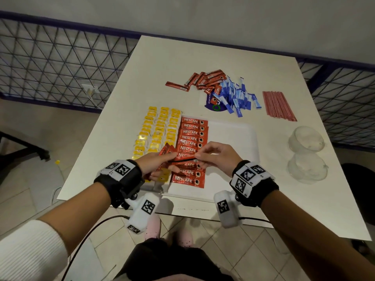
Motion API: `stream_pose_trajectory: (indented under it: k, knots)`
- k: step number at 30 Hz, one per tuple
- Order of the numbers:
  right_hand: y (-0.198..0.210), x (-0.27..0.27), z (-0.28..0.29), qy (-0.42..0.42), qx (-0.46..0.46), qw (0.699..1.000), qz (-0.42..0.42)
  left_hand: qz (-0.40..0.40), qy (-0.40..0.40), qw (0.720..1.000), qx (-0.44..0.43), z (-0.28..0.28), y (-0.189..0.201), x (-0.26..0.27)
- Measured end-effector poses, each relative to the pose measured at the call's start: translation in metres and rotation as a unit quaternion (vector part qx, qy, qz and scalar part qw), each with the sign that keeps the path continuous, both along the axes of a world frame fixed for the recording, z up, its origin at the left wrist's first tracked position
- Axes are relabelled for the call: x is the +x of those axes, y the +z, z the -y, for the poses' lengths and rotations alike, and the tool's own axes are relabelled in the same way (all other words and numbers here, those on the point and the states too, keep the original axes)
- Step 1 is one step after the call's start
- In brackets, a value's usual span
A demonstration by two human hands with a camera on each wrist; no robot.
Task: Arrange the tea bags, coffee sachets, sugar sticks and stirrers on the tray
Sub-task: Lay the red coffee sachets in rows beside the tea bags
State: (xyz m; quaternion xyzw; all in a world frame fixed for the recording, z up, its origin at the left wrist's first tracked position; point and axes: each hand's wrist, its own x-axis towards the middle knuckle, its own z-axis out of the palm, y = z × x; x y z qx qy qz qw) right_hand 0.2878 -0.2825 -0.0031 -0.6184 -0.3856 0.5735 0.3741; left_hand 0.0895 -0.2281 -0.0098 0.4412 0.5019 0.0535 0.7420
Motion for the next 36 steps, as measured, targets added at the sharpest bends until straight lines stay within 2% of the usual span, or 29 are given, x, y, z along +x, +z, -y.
stream_pose_trajectory:
  k: [5,11,14,19,27,32,36]
  knots:
    - [-0.004,0.002,-0.001,0.037,-0.018,0.998,0.042,-0.056,0.009,0.994,0.089,-0.002,-0.006,-0.008]
    - [-0.009,0.006,0.001,0.039,-0.048,0.998,0.015,-0.081,0.018,0.987,0.137,0.0,-0.015,-0.01]
    - [-0.013,0.008,0.004,0.074,-0.069,0.993,0.054,-0.115,0.025,0.979,0.168,0.007,-0.014,-0.007]
    - [-0.015,-0.003,0.009,0.141,-0.08,0.978,0.13,-0.112,0.091,0.974,0.176,0.014,-0.006,0.005]
    - [-0.005,-0.018,0.006,0.125,-0.066,0.986,0.083,-0.069,0.007,0.979,0.192,0.016,0.005,0.025]
    - [-0.002,-0.011,0.009,0.037,-0.042,0.998,-0.018,-0.092,-0.075,0.975,0.187,0.016,0.008,0.023]
    - [-0.004,0.0,0.017,0.003,-0.056,0.998,-0.014,-0.127,-0.119,0.962,0.209,0.016,0.005,0.022]
